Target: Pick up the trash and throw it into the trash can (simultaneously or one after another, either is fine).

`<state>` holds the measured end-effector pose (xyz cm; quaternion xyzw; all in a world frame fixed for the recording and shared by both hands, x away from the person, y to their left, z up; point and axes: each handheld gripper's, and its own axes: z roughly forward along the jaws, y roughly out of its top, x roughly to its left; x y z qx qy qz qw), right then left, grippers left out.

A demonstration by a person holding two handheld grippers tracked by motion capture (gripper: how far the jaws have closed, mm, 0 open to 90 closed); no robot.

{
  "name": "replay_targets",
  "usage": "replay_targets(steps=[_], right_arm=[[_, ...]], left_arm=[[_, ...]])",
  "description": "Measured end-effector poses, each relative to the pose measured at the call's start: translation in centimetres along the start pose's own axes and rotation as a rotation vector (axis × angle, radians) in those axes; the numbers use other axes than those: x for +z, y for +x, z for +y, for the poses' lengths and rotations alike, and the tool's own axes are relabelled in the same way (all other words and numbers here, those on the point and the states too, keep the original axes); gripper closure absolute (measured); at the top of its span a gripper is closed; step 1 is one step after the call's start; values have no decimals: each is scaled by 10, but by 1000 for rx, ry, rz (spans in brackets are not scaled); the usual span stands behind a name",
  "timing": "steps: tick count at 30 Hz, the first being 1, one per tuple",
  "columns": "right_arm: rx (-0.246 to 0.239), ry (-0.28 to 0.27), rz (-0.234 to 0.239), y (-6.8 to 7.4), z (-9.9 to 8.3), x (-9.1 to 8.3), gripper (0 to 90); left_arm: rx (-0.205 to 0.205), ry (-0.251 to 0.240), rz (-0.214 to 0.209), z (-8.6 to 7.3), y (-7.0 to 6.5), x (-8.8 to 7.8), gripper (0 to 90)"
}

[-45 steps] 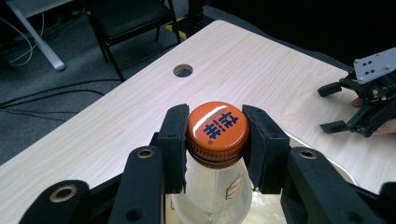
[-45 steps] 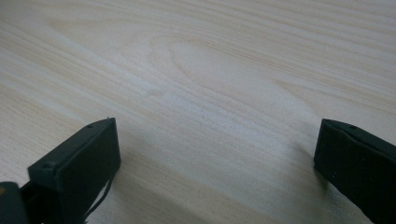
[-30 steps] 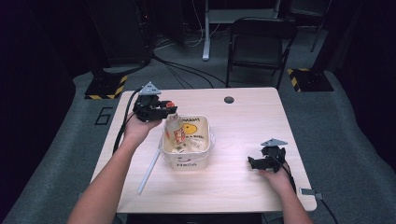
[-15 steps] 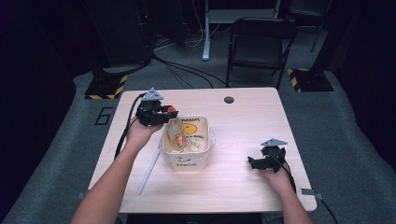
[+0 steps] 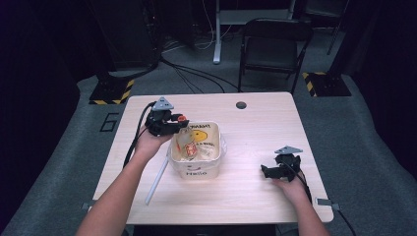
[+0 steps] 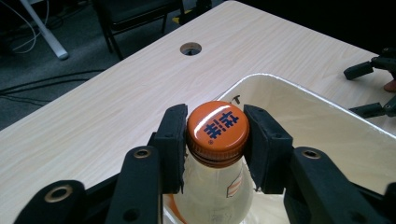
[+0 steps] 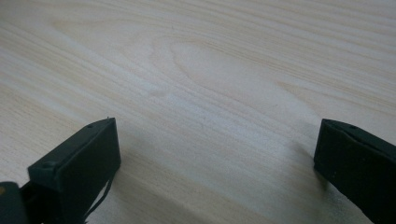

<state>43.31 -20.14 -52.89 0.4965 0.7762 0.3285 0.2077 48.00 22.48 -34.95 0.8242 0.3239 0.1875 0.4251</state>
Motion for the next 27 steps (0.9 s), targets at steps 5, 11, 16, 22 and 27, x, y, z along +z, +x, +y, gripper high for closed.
replay_targets(steps=[5, 11, 16, 22, 27], right_arm=[[-1, 0, 0, 0, 0, 0, 0], [-1, 0, 0, 0, 0, 0, 0], [-1, 0, 0, 0, 0, 0, 0], [0, 0, 0, 0, 0, 0, 0], [0, 1, 0, 0, 0, 0, 0]], left_arm=[[-8, 22, -3, 0, -2, 0, 486], [-15, 0, -2, -1, -2, -12, 476], [-26, -15, -17, -7, -1, -26, 482], [-32, -9, -16, -18, 4, -38, 495], [-45, -5, -18, -27, 8, -45, 508]])
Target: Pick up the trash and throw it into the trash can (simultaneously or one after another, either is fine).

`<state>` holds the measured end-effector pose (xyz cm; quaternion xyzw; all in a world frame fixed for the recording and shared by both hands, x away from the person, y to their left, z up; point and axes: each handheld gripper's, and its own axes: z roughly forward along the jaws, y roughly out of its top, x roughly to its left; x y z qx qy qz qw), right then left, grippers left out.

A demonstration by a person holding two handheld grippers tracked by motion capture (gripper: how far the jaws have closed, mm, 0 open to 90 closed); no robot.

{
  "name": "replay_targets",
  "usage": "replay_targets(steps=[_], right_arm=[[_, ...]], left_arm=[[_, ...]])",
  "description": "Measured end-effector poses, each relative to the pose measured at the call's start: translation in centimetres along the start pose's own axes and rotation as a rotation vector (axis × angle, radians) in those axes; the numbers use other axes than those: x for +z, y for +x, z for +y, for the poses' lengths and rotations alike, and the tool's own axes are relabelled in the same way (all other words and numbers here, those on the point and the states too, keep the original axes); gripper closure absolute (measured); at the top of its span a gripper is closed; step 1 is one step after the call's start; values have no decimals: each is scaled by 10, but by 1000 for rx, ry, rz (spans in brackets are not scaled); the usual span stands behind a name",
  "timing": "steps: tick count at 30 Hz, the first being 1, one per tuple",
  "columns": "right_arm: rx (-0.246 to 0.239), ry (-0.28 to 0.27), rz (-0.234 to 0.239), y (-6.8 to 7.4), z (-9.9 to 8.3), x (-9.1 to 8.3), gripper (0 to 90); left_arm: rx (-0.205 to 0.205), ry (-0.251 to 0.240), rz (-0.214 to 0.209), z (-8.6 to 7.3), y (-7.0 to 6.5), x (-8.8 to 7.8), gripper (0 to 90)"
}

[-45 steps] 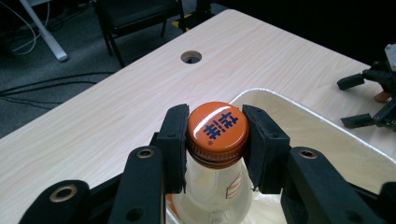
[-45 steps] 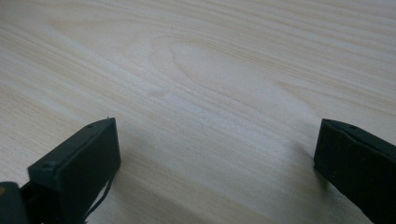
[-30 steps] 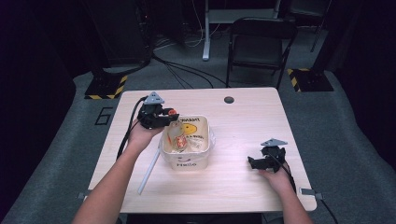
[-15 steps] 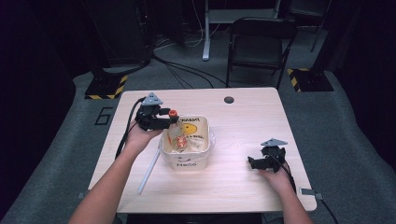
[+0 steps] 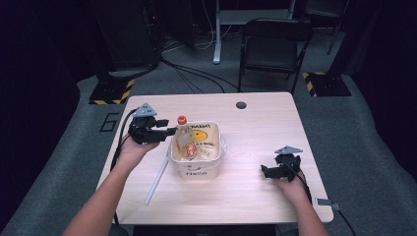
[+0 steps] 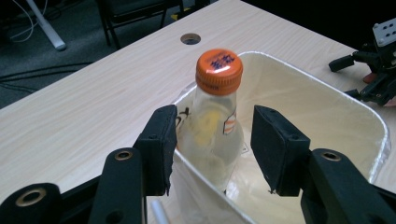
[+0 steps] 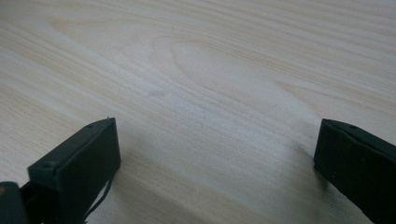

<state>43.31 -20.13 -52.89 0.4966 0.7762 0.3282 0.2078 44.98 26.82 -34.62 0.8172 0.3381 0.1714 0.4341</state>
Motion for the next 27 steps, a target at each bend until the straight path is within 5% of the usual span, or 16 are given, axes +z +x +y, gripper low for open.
replay_targets(steps=[27], right_arm=[[6, -2, -3, 1, 0, 0, 0]], left_arm=[[-55, 24, 23, -59, 9, -20, 576]])
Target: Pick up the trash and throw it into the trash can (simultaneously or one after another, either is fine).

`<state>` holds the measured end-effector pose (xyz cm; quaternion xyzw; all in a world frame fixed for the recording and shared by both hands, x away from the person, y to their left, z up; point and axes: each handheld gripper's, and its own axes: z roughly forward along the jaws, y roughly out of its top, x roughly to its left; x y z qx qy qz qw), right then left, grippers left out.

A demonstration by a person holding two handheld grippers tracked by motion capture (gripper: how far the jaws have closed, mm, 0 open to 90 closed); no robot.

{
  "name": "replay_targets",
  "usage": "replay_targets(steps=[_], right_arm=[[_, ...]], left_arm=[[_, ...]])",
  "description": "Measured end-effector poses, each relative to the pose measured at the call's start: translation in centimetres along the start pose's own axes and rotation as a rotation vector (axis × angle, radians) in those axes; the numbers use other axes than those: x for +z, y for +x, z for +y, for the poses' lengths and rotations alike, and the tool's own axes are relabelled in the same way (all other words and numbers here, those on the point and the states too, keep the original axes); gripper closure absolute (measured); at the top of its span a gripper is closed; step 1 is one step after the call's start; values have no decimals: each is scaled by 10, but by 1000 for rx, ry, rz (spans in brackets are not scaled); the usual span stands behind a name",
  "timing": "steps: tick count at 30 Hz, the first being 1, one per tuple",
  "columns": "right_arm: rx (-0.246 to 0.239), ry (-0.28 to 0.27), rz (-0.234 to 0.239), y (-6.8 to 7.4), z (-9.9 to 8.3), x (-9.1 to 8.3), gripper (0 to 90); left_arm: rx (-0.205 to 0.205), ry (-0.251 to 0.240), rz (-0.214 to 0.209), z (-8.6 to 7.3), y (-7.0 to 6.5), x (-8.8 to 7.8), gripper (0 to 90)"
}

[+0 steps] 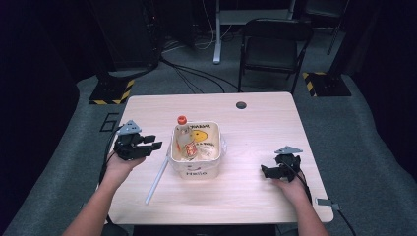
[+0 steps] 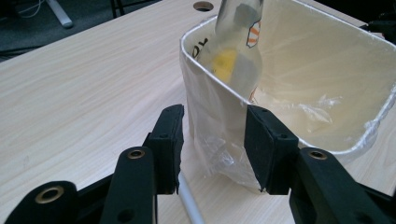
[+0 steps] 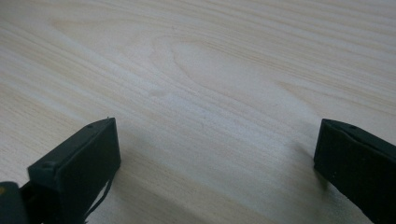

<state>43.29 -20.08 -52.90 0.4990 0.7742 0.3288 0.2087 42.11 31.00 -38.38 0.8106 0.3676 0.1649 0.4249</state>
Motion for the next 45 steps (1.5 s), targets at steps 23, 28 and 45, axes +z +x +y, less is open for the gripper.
replay_targets(steps=[23, 28, 45], right_arm=[[1, 0, 0, 0, 0, 0, 0], [0, 0, 0, 0, 0, 0, 0], [0, 0, 0, 0, 0, 0, 0]], left_arm=[[-59, 53, 13, -58, 7, 12, 633], [-67, 59, 20, -68, 7, 18, 650], [-126, 107, 49, -92, 0, 31, 694]])
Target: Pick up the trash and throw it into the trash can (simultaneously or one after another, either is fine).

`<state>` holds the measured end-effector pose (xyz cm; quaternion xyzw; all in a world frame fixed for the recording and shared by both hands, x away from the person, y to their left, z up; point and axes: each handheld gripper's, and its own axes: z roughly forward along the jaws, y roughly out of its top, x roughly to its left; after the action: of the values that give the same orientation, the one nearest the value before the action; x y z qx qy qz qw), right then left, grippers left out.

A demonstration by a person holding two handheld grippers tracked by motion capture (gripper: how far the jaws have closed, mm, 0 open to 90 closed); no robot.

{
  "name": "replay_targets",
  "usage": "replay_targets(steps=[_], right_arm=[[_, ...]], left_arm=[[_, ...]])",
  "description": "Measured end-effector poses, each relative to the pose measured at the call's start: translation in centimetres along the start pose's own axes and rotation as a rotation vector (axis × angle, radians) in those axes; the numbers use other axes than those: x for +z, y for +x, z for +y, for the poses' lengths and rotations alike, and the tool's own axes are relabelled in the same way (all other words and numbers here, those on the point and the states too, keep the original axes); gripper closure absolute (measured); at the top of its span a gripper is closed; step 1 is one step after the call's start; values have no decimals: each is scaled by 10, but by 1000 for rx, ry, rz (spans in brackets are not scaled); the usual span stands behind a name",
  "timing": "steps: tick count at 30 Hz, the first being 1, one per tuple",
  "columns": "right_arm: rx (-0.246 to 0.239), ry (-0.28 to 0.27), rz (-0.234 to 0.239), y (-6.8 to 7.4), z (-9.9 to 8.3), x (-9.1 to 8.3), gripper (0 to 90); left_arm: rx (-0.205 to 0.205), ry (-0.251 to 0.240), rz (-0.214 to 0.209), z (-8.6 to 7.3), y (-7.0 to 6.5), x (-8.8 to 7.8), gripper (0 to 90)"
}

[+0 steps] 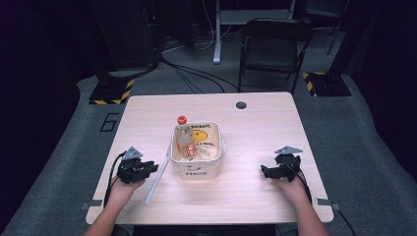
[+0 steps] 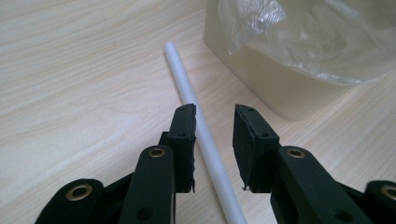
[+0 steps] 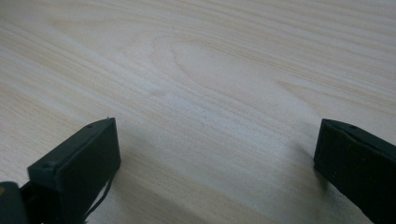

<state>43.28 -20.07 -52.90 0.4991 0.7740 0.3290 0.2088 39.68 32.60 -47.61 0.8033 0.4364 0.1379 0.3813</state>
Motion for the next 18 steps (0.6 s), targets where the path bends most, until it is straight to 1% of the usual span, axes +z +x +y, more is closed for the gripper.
replay_targets(steps=[5, 7, 8, 11, 12, 13, 14, 16, 17, 18], right_arm=[[0, 0, 0, 0, 0, 0, 0], [-3, 3, 4, 0, 0, 0, 0], [-3, 3, 4, 0, 0, 0, 0], [-3, 3, 4, 0, 0, 0, 0], [-3, 3, 2, 0, 0, 0, 0], [-3, 3, 4, 0, 0, 0, 0], [-3, 2, 1, 0, 0, 0, 0], [-2, 2, 1, 0, 0, 0, 0], [-3, 3, 1, 0, 0, 0, 0], [-2, 2, 1, 0, 0, 0, 0]], left_arm=[[-6, 12, 8, -4, -1, 0, 704], [-11, 26, 7, -6, 0, -2, 705], [-21, 29, 8, -8, 0, -2, 704], [-30, 31, 17, -12, 0, -2, 704], [-37, 36, 24, -13, 0, -2, 703], [-53, 30, 22, -14, 0, -1, 698], [-57, 35, 19, -15, 0, -1, 693], [-61, 38, 21, -17, -1, 1, 691], [-65, 47, 19, -18, -1, 3, 691], [-60, 58, 20, -18, -2, 4, 691]])
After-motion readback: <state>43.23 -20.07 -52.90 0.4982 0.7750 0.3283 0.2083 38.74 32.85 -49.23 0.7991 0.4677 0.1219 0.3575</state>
